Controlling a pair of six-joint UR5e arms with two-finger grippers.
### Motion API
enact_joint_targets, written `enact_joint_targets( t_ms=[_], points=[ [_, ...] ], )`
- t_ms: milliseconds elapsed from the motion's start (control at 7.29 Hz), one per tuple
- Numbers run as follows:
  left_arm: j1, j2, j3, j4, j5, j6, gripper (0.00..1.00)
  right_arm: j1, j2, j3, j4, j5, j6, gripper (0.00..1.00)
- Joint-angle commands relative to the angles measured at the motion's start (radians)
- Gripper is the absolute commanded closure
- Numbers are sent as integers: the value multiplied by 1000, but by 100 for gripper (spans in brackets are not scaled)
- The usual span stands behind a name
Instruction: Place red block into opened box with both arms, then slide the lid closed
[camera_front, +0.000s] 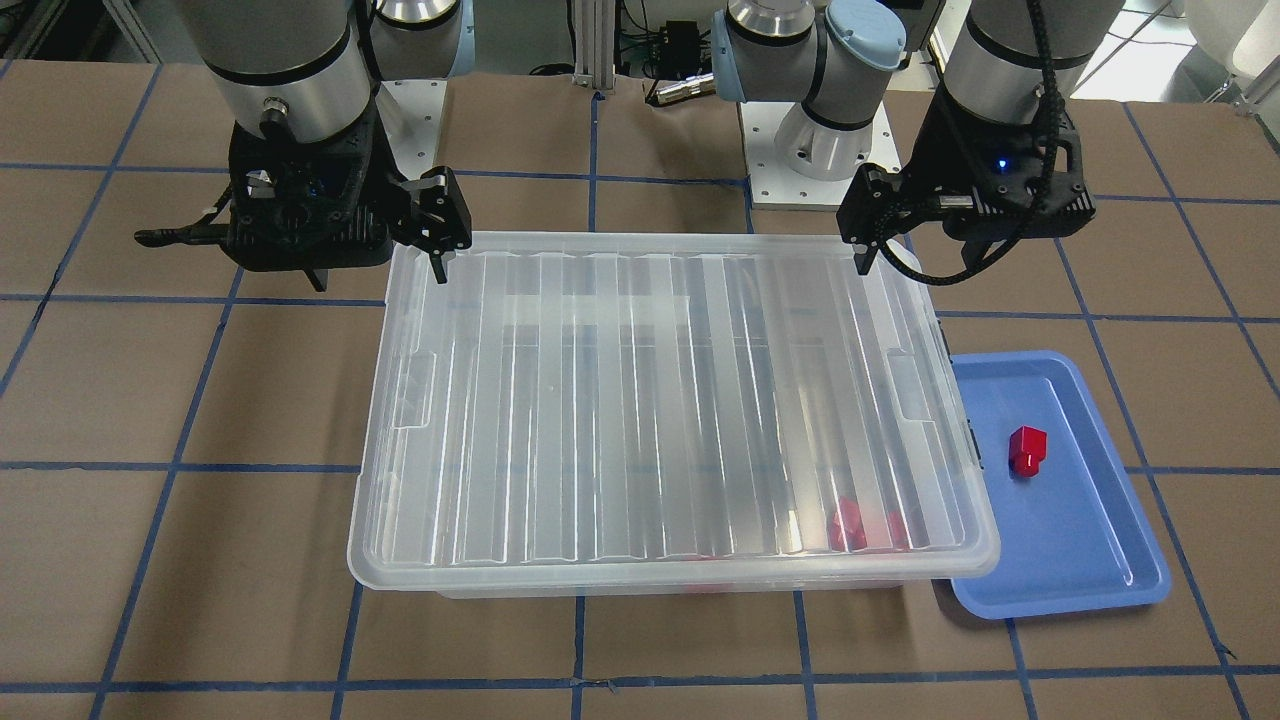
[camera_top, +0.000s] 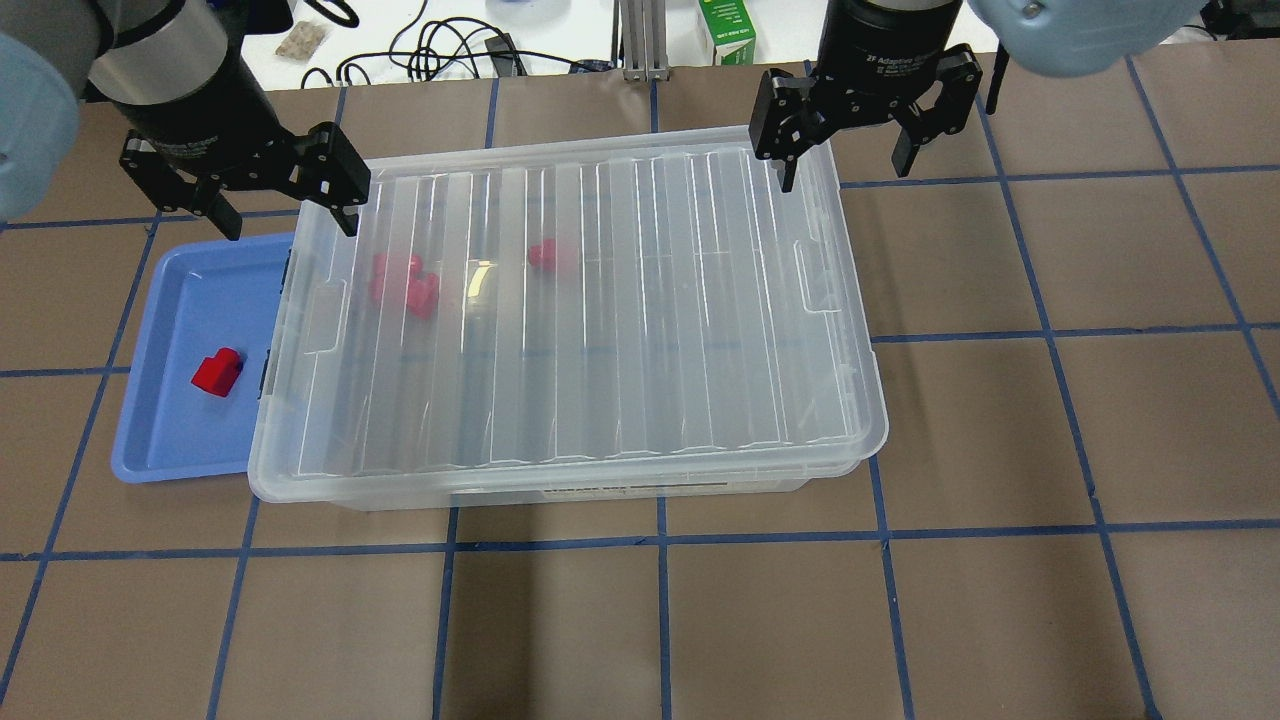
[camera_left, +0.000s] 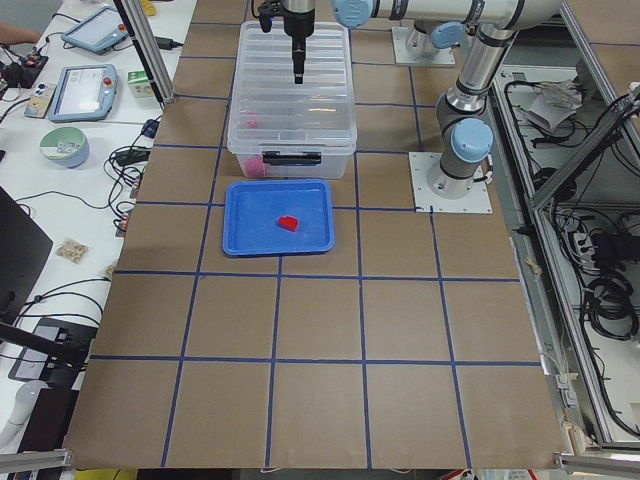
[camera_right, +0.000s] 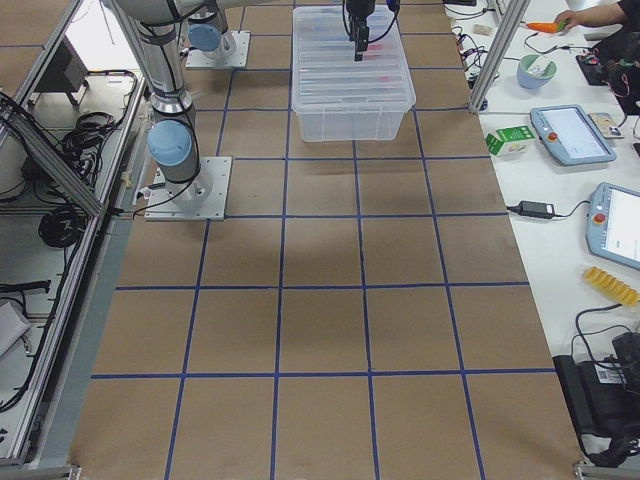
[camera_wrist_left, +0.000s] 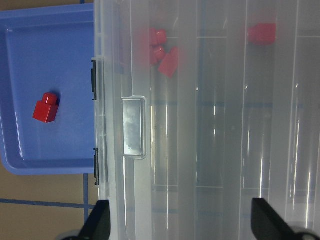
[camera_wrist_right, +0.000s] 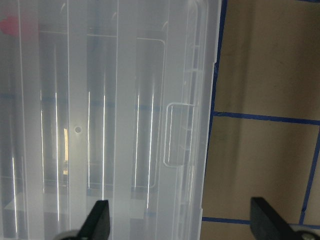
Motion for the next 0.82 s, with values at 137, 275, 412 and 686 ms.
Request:
enact_joint_targets(
  t_ms=[137, 275, 412, 686],
  points=[
    [-1, 1, -3, 9, 2, -1, 0, -7, 1, -1, 8, 0, -7, 0],
    [-1, -1, -2, 9, 2, -11, 0, -21, 1, -7, 8, 3, -10, 0],
    [-1, -1, -5, 7, 3, -12, 0, -39, -4, -7, 13, -9, -14, 0],
    [-4, 2, -8, 9, 2, -18, 0, -49, -5, 48, -5, -15, -19, 0]
  ],
)
